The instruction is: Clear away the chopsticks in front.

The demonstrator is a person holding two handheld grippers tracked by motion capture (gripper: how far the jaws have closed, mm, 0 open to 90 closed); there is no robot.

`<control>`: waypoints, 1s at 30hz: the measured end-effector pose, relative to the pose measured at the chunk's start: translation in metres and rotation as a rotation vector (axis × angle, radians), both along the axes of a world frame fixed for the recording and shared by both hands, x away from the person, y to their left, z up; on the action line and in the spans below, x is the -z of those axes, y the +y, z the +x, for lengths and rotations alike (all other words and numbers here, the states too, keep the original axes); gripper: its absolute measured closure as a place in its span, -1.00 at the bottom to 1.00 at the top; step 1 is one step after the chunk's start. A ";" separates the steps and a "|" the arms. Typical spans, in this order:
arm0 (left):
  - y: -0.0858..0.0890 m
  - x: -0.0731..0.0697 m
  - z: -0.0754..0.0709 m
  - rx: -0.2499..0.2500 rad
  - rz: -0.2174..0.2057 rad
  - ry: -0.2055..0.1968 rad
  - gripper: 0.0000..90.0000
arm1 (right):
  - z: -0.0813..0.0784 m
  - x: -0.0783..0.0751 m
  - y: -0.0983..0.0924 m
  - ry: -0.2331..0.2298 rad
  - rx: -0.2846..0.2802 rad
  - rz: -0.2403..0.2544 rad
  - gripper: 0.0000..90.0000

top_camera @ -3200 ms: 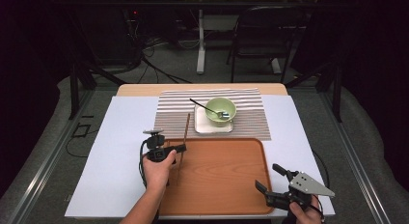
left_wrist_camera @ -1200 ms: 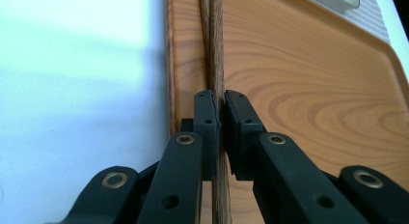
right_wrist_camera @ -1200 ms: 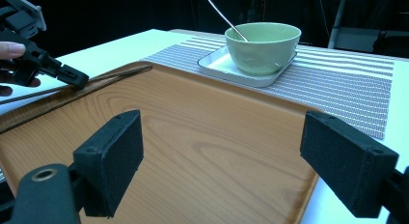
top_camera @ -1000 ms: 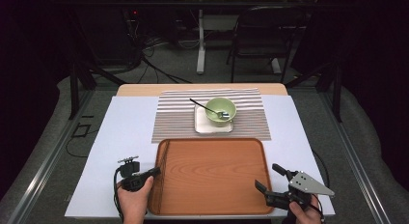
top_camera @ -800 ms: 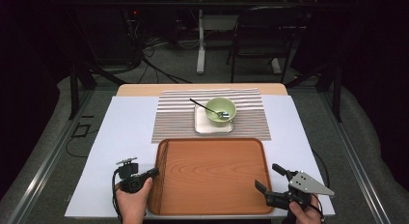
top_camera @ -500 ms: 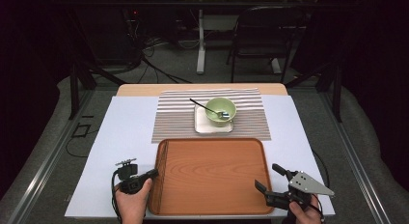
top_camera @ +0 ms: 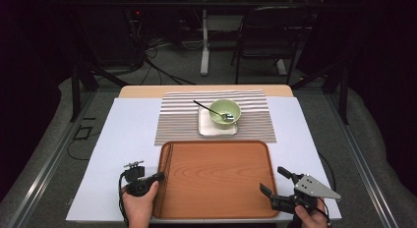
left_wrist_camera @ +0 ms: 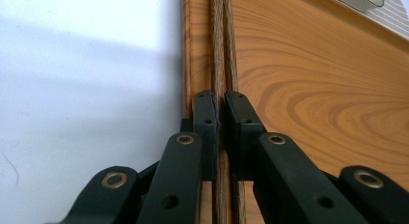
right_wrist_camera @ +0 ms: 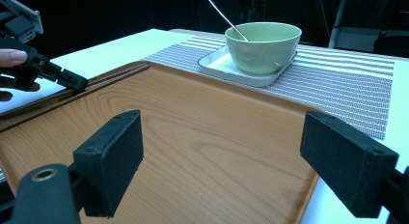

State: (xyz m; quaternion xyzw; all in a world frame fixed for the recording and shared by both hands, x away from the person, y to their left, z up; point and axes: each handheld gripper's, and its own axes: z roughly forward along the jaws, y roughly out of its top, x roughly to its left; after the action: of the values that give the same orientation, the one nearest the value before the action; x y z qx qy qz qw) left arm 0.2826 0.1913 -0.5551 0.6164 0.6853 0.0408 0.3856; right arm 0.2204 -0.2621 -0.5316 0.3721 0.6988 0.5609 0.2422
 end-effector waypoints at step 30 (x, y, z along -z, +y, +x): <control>-0.004 -0.002 0.000 0.064 0.038 -0.008 0.85 | 0.000 0.000 0.000 0.000 -0.002 -0.001 -0.67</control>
State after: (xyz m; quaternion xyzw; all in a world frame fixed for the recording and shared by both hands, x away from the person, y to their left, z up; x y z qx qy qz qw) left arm 0.2831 0.1868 -0.5528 0.6451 0.6628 0.0440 0.3776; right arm 0.2204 -0.2619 -0.5316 0.3713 0.6993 0.5610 0.2419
